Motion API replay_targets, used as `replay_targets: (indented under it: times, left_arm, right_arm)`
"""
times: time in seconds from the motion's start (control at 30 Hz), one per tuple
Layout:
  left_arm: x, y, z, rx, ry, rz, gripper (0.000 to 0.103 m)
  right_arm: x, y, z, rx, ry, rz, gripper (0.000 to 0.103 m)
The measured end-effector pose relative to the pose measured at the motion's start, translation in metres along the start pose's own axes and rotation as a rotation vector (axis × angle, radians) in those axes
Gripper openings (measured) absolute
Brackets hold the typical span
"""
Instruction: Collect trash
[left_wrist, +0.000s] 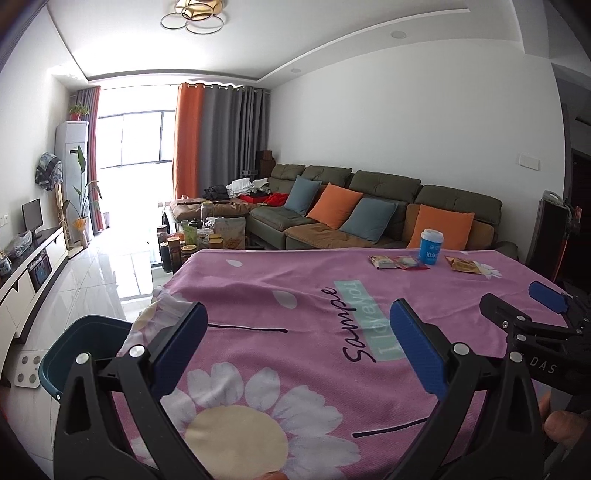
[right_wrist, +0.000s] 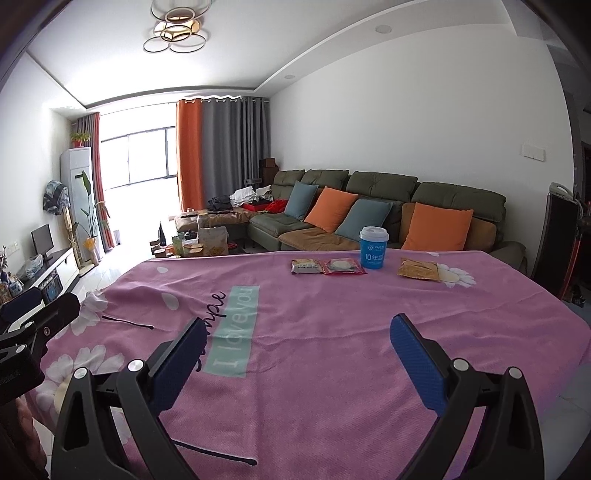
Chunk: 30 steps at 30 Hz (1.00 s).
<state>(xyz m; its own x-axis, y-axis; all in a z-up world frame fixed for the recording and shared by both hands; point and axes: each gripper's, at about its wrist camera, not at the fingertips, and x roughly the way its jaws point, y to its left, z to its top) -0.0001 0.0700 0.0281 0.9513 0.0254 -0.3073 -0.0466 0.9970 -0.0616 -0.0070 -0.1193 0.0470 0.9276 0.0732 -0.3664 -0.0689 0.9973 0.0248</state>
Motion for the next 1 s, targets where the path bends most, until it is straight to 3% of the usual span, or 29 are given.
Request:
replay_targets:
  times: [0.3, 0.47, 1.0]
  left_arm:
    - [-0.015, -0.004, -0.001, 0.02, -0.045, -0.002, 0.097]
    - [-0.025, -0.006, -0.007, 0.043, -0.095, 0.082, 0.097]
    - [-0.027, -0.007, -0.007, 0.046, -0.081, 0.073, 0.097]
  right_arm:
    - [-0.014, 0.003, 0.002, -0.013, -0.071, -0.016, 0.096]
    - [-0.015, 0.008, -0.001, -0.029, -0.068, -0.016, 0.096]
    - [-0.02, 0.012, -0.002, -0.037, -0.074, -0.016, 0.096]
